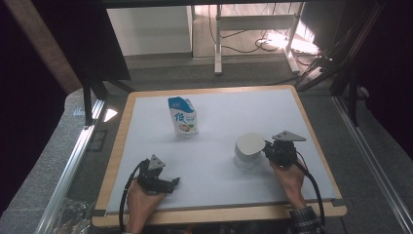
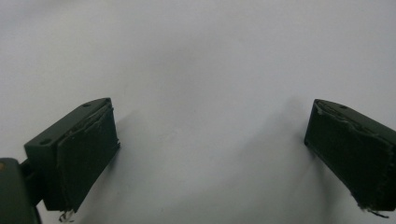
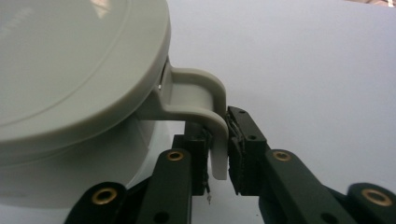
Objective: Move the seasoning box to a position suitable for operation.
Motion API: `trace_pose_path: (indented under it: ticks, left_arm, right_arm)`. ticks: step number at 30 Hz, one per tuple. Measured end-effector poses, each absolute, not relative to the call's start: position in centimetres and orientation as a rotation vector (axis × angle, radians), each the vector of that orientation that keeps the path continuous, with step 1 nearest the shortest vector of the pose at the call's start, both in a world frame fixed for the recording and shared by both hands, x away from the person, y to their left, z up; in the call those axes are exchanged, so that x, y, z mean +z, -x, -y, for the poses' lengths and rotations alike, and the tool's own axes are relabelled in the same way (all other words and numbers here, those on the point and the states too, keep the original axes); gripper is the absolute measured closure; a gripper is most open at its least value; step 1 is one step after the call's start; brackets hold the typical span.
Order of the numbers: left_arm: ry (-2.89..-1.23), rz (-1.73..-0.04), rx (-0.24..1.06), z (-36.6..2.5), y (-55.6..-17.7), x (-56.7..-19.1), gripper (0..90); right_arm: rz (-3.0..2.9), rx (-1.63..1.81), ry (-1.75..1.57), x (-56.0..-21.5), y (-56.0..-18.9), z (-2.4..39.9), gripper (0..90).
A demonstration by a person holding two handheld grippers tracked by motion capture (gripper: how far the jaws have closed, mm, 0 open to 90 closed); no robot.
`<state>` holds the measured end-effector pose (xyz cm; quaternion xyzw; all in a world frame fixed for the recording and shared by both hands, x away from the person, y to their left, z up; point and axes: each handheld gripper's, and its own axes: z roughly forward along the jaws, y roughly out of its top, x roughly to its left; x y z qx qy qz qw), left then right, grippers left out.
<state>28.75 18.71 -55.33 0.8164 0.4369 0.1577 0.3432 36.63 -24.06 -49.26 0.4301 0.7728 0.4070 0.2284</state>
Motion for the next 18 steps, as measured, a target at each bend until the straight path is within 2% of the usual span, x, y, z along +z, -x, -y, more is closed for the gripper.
trace_pose_path:
  ticks: [3, 7, 18]
  left_arm:
    - [-2.122, -1.135, 0.409, -18.7, -28.8, -55.3, 2.4]
    - [-2.122, -1.135, 0.41, -18.7, -28.8, -55.3, 2.3]
    - [-2.122, -1.135, 0.41, -18.7, -28.8, -55.3, 2.3]
  right_arm:
    - [-2.155, 1.125, -1.174, -48.9, -36.6, 24.4, 68.6]
    - [-2.18, 1.129, -1.173, -48.7, -36.6, 24.7, 65.8]
    - [-2.249, 1.145, -1.099, -47.7, -35.8, 25.8, 74.7]
